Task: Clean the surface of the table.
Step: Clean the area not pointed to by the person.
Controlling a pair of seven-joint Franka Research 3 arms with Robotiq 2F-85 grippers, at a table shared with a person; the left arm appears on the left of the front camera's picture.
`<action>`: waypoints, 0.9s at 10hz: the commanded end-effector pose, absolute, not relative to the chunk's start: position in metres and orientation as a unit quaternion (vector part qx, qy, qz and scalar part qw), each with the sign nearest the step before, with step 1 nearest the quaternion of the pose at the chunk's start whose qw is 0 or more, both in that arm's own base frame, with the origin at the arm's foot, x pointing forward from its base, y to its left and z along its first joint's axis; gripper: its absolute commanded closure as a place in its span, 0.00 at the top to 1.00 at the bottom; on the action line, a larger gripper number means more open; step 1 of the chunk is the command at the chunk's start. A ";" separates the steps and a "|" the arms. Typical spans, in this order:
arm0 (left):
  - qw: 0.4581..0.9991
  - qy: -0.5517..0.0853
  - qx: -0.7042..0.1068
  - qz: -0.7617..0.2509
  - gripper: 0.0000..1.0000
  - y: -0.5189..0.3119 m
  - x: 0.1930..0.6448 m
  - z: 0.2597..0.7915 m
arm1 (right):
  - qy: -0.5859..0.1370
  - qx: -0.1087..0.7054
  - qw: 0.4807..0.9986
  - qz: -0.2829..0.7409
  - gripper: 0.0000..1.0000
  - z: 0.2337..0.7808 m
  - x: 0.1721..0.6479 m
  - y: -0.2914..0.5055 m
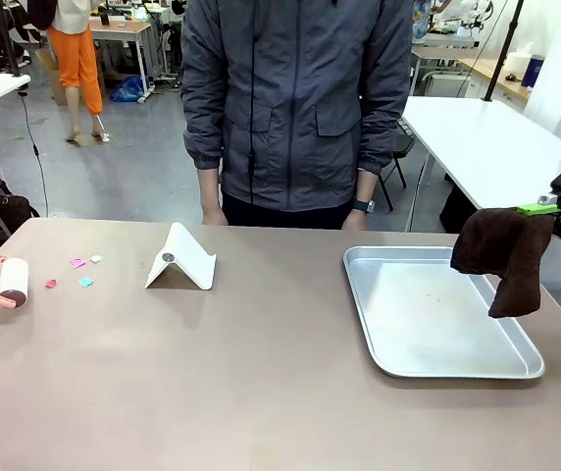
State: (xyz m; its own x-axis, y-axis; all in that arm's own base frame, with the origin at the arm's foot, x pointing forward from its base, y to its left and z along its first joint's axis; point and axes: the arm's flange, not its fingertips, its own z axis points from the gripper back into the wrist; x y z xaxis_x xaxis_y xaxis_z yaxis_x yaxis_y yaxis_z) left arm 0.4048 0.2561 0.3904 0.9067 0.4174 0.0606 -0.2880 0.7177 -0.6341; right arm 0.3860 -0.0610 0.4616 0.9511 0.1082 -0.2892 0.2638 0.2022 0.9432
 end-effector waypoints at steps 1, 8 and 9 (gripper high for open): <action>0.935 -0.097 -0.300 0.164 0.23 0.250 0.403 0.387 | 0.148 0.632 0.760 -0.041 0.06 0.466 0.387 -0.062; 0.950 -0.067 -0.274 0.135 0.23 0.210 0.429 0.371 | 0.148 0.632 0.760 -0.041 0.06 0.466 0.387 -0.062; 0.953 -0.052 -0.268 0.134 0.23 0.202 0.435 0.368 | 0.148 0.632 0.760 -0.041 0.06 0.466 0.387 -0.062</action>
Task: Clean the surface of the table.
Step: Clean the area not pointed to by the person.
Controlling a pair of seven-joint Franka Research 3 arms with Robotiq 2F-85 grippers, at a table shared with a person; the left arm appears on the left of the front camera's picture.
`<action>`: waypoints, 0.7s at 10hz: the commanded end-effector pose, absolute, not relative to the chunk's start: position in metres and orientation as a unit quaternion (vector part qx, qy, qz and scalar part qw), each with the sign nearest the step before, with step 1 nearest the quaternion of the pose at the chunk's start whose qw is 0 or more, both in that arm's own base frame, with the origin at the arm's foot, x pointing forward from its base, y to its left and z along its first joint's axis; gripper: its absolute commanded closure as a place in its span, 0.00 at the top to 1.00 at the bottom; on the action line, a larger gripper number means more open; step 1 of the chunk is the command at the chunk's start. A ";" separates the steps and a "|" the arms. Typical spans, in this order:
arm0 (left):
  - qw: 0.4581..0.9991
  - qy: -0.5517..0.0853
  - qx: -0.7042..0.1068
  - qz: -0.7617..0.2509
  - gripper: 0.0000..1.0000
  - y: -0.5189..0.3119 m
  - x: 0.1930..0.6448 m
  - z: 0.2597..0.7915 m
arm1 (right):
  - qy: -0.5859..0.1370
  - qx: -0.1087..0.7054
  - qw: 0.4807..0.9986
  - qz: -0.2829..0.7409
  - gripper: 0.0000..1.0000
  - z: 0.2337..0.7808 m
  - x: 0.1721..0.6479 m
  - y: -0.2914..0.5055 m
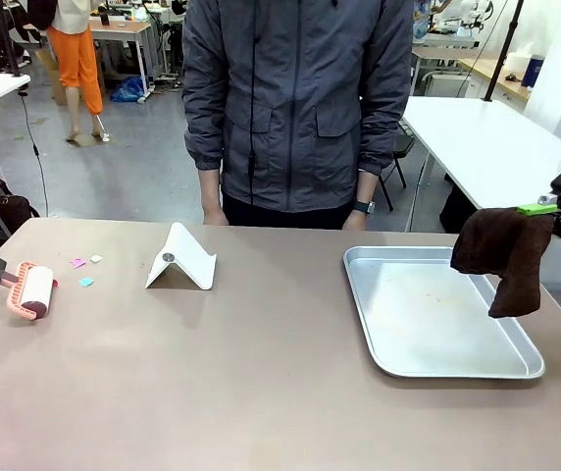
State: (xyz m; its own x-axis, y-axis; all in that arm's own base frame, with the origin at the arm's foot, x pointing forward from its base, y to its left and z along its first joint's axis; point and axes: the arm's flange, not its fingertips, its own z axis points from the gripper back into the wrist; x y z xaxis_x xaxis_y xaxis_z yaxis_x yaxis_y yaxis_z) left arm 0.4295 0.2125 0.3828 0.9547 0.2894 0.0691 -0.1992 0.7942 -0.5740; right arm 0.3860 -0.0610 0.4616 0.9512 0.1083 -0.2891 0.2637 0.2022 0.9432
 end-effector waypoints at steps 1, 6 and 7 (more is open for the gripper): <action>0.956 -0.036 -0.264 0.122 0.23 0.194 0.440 0.366 | 0.148 0.632 0.760 -0.041 0.06 0.466 0.387 -0.062; 0.964 -0.004 -0.259 0.053 0.23 0.141 0.448 0.363 | 0.148 0.632 0.760 -0.041 0.06 0.466 0.387 -0.062; 0.962 -0.001 -0.270 0.049 0.23 0.133 0.451 0.363 | 0.148 0.632 0.760 -0.041 0.06 0.466 0.387 -0.062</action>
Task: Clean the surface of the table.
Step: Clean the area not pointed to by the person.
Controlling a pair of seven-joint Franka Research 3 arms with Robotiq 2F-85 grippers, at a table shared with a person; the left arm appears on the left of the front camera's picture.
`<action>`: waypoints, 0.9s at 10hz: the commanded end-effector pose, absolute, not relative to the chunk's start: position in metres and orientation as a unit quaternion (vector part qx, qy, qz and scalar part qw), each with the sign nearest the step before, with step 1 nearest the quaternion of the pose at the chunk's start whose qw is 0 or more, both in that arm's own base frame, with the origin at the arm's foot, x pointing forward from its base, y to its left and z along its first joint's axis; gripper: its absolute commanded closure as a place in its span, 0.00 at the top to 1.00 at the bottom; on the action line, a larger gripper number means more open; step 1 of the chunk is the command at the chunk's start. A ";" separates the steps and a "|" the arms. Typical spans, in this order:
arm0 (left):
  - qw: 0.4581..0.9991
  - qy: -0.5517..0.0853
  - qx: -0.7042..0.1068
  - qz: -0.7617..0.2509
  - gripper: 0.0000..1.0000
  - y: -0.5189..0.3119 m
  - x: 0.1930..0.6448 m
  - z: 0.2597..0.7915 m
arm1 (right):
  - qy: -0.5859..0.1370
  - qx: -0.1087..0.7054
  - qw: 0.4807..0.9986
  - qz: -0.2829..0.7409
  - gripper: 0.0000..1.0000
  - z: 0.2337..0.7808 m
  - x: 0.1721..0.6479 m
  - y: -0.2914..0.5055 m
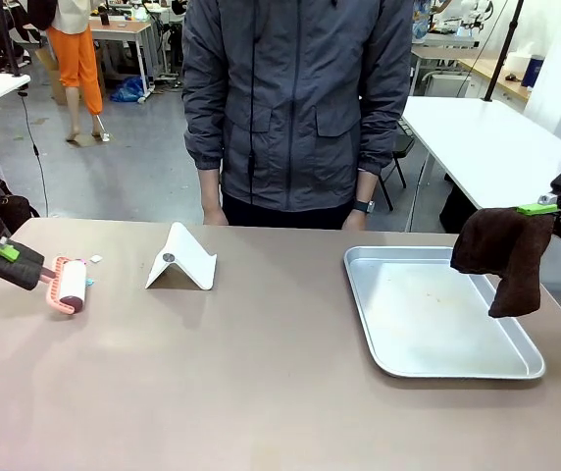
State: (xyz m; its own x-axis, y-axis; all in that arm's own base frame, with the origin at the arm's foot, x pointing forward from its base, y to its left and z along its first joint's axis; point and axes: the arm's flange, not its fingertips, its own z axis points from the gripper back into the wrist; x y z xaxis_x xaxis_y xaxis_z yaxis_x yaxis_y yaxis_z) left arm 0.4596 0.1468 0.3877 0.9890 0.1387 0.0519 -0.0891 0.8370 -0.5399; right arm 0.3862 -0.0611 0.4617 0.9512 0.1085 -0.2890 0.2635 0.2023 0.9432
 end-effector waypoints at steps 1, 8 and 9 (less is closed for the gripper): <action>0.958 0.011 -0.283 0.041 0.23 0.125 0.454 0.364 | 0.148 0.632 0.760 -0.041 0.06 0.466 0.387 -0.062; 0.946 0.058 -0.308 0.083 0.23 0.127 0.489 0.361 | 0.148 0.632 0.760 -0.041 0.06 0.466 0.387 -0.062; 0.943 0.061 -0.319 0.078 0.23 0.131 0.489 0.362 | 0.148 0.632 0.760 -0.041 0.06 0.466 0.387 -0.062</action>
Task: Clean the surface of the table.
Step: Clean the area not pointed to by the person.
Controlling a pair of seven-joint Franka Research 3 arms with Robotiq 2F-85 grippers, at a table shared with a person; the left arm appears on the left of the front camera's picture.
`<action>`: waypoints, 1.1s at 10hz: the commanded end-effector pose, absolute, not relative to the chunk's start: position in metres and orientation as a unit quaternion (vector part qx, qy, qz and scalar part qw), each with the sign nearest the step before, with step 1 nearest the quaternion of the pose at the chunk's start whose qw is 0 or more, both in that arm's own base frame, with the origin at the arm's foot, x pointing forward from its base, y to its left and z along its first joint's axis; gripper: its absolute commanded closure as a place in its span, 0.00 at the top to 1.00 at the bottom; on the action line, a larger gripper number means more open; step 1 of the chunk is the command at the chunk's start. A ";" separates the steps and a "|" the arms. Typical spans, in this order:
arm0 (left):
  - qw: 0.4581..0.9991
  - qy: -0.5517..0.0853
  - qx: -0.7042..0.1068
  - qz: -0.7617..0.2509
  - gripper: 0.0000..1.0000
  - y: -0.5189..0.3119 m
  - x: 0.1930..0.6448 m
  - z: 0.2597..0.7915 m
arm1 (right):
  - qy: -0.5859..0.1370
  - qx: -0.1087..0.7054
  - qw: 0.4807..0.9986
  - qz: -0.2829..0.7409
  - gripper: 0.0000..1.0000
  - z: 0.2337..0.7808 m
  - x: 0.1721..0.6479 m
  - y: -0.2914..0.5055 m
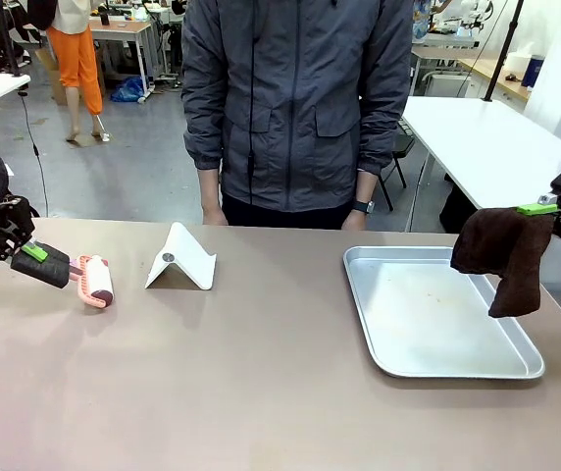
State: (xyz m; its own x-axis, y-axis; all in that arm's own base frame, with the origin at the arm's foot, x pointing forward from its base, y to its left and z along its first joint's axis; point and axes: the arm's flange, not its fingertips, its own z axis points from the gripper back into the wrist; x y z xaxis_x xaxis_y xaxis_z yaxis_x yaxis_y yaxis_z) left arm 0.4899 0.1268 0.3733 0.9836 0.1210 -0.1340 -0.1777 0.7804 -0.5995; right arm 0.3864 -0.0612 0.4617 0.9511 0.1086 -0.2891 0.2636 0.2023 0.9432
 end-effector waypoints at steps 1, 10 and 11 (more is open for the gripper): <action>0.938 0.053 -0.335 0.066 0.23 0.135 0.485 0.366 | 0.148 0.632 0.760 -0.041 0.06 0.466 0.387 -0.062; 0.840 -0.067 -0.539 0.003 0.23 0.310 0.354 0.427 | 0.148 0.632 0.760 -0.041 0.06 0.466 0.387 -0.062; 0.822 -0.095 -0.561 0.025 0.23 0.336 0.338 0.422 | 0.148 0.632 0.760 -0.041 0.06 0.466 0.387 -0.062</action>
